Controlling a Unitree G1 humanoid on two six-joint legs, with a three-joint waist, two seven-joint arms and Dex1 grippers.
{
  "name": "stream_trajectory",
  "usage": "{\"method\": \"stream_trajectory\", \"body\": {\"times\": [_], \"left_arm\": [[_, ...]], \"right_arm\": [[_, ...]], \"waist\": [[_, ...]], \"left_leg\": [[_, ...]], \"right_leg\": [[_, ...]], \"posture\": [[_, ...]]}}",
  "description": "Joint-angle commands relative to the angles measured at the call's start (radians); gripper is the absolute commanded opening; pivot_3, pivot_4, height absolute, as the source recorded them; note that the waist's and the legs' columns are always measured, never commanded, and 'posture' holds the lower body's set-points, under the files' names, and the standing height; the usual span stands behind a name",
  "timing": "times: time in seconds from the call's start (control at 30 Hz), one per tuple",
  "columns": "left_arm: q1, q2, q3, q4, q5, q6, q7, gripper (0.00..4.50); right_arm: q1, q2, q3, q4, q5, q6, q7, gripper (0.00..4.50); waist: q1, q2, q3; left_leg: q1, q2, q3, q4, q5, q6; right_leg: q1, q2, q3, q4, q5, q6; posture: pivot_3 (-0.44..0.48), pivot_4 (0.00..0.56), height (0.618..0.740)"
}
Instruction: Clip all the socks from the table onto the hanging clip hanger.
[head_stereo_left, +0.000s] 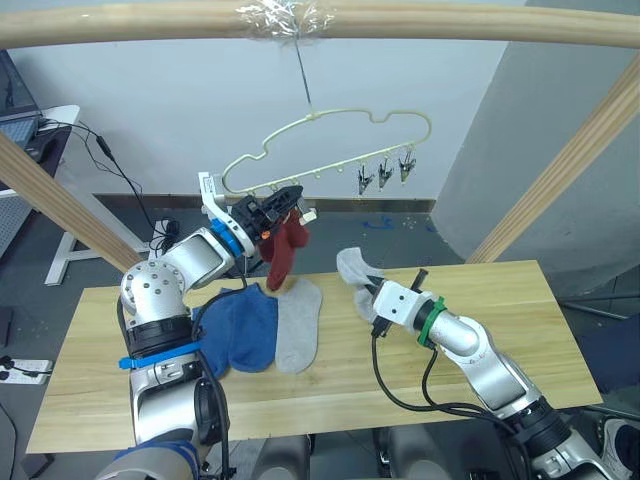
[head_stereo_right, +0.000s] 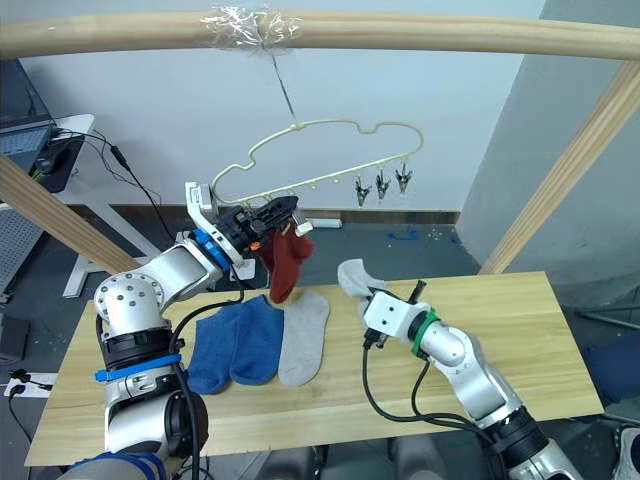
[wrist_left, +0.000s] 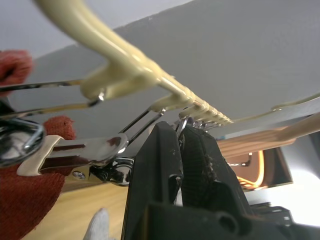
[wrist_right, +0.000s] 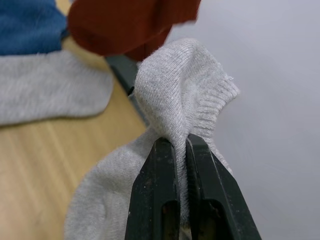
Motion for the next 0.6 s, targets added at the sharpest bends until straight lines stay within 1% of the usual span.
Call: {"method": "stream_trajectory", "body": {"times": [0.03, 0.2, 0.6], "left_arm": [[-0.004, -0.017, 0.024, -0.018, -0.066, 0.021, 0.056, 0.06], [0.021, -0.016, -0.010, -0.069, -0.076, 0.016, 0.061, 0.06], [0.035, -0.012, -0.024, -0.093, -0.132, 0.012, 0.097, 0.06]], "right_arm": [[-0.023, 0.035, 0.012, -0.054, -0.030, -0.028, -0.016, 0.04], [-0.041, 0.077, 0.015, -0.075, -0.032, -0.035, -0.011, 0.04], [-0.042, 0.093, 0.003, -0.134, -0.001, -0.058, 0.016, 0.04]], "waist": [[0.000, 0.000, 0.000], [0.001, 0.000, 0.000], [0.003, 0.000, 0.000]], "left_leg": [[0.000, 0.000, 0.000, 0.000, 0.000, 0.000], [0.000, 0.000, 0.000, 0.000, 0.001, -0.001], [0.000, 0.000, 0.000, 0.000, 0.001, -0.001]], "right_leg": [[0.000, 0.000, 0.000, 0.000, 0.000, 0.000], [0.000, 0.000, -0.001, 0.000, 0.000, 0.000], [0.000, 0.000, 0.000, 0.000, 0.000, 0.000]], "posture": [[0.069, 0.235, 0.740], [0.069, 0.237, 0.740], [0.069, 0.246, 0.740]]}}
